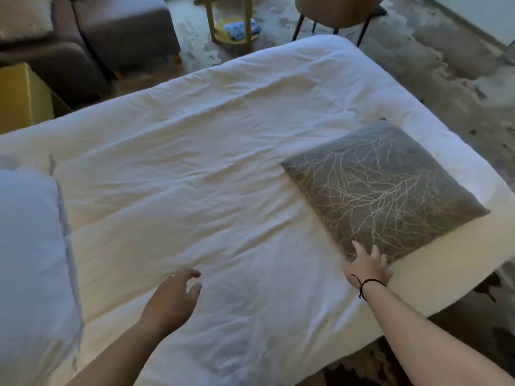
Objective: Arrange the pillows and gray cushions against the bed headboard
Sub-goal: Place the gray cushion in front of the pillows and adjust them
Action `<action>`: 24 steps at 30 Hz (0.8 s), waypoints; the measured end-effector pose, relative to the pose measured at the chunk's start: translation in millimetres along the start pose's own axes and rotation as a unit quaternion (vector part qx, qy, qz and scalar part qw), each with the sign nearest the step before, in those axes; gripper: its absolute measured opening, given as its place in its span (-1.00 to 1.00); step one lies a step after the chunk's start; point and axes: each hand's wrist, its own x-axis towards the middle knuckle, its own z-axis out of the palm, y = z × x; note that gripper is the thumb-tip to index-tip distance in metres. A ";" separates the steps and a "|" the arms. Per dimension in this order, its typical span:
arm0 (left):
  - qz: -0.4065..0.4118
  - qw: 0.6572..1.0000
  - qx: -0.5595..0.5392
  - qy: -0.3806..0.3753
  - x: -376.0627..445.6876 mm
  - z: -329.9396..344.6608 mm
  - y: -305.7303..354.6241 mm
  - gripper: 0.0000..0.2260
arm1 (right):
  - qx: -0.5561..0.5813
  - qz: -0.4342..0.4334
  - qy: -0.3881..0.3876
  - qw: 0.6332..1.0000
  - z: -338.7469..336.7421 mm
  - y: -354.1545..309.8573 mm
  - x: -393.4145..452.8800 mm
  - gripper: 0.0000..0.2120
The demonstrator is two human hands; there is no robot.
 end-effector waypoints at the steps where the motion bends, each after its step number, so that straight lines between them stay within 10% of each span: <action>1: 0.001 1.000 -0.006 0.000 4.9 3.0 10.0 -0.78 | -0.012 0.006 -0.005 1.000 -0.7 9.4 9.3 -0.38; 10: 0.011 0.997 -0.068 -0.026 16.3 39.0 69.5 -0.80 | -0.067 -0.015 -0.008 0.998 34.1 33.2 41.8 0.01; 24: -0.109 0.976 -0.182 -0.043 -11.8 37.6 21.8 -0.86 | -0.070 -0.076 0.085 0.991 18.1 34.4 56.3 -0.87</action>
